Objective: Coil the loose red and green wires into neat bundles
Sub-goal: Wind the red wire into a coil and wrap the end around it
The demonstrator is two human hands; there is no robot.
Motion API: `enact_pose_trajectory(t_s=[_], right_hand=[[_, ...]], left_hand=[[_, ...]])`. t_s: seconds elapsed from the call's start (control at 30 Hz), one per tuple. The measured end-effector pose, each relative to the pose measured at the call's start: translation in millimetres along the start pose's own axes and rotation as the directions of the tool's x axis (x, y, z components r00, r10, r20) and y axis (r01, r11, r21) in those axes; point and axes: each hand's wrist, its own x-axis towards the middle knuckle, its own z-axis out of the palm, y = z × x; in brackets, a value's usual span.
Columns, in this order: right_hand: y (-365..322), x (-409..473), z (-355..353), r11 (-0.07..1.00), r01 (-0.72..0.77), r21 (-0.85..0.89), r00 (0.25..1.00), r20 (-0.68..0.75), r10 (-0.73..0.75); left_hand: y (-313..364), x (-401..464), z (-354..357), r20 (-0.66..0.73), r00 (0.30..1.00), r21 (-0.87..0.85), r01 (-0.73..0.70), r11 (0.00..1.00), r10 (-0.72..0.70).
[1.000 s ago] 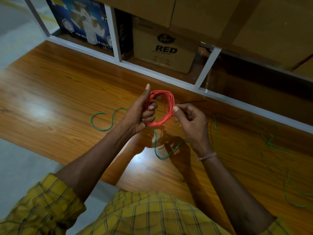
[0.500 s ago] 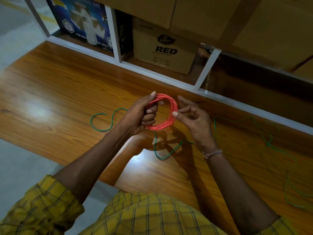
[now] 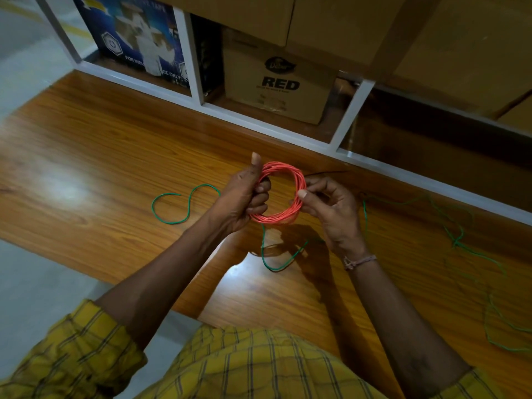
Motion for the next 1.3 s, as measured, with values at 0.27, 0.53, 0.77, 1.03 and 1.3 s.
enact_pose_trajectory(t_s=[0.27, 0.53, 0.77, 1.03, 1.3], right_hand=[[22.9, -11.3, 12.7, 1.000, -0.015, -0.023, 0.977, -0.211, 0.010], [26.4, -21.8, 21.8, 0.987, 0.017, -0.161, 0.962, -0.267, -0.061], [37.8, -22.2, 17.2, 0.984, -0.087, -0.157, 0.967, -0.250, 0.046], [23.0, -11.0, -0.6, 0.944, -0.327, -0.032, 0.942, -0.091, 0.323], [55.3, 74.8, -52.8, 0.763, -0.148, -0.630, 0.985, -0.161, 0.059]], left_hand=[[-20.8, -1.6, 1.5, -0.232, 0.963, 0.111, -0.112, 0.988, 0.135], [-37.3, -1.3, 6.9, -0.377, 0.905, 0.158, -0.147, 0.976, 0.197], [-43.7, -0.8, 0.1, -0.409, 0.908, 0.090, -0.056, 0.994, 0.089], [-37.8, -2.1, -15.1, -0.324, 0.946, 0.148, 0.026, 0.989, 0.024], [-30.1, 2.0, -15.8, -0.267, 0.964, 0.243, 0.054, 0.968, 0.013]])
